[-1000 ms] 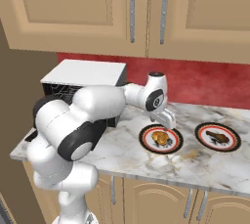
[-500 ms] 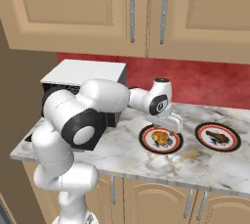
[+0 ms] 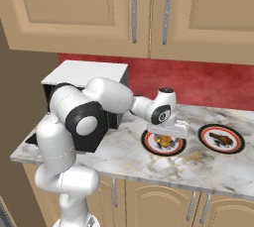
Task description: Open the toaster oven door. Place the bread on the top rack in the toaster oven and place the chicken drumstick on the bottom rack.
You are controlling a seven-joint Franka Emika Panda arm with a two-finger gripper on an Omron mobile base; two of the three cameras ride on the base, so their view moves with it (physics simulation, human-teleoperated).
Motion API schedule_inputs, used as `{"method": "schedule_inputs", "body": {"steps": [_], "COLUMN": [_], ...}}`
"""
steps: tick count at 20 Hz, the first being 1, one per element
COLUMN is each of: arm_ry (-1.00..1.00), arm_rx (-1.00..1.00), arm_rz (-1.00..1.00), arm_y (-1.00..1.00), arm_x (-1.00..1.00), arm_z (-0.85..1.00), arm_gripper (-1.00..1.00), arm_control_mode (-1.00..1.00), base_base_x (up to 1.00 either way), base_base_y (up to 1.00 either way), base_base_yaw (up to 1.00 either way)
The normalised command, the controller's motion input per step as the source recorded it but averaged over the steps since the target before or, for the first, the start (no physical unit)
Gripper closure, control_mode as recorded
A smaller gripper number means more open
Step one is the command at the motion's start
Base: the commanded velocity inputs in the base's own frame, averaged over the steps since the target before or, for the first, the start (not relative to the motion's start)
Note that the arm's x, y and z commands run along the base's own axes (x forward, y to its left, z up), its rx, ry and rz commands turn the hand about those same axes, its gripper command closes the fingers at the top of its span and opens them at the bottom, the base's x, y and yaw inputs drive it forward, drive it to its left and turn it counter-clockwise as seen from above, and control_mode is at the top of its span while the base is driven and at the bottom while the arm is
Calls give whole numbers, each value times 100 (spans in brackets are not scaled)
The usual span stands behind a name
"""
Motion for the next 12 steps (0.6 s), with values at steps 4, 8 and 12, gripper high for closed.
{"method": "schedule_inputs", "body": {"steps": [4,8,12], "arm_ry": [0,0,1], "arm_rx": [1,0,1], "arm_rz": [32,25,14], "arm_y": [1,0,-4], "arm_x": [21,24,19], "arm_z": [-25,-34,-34], "arm_gripper": [-100,-100,-100], "arm_control_mode": [-100,-100,-100], "base_base_x": [0,0,0], "base_base_y": [0,0,0], "base_base_yaw": [0,0,0]}}
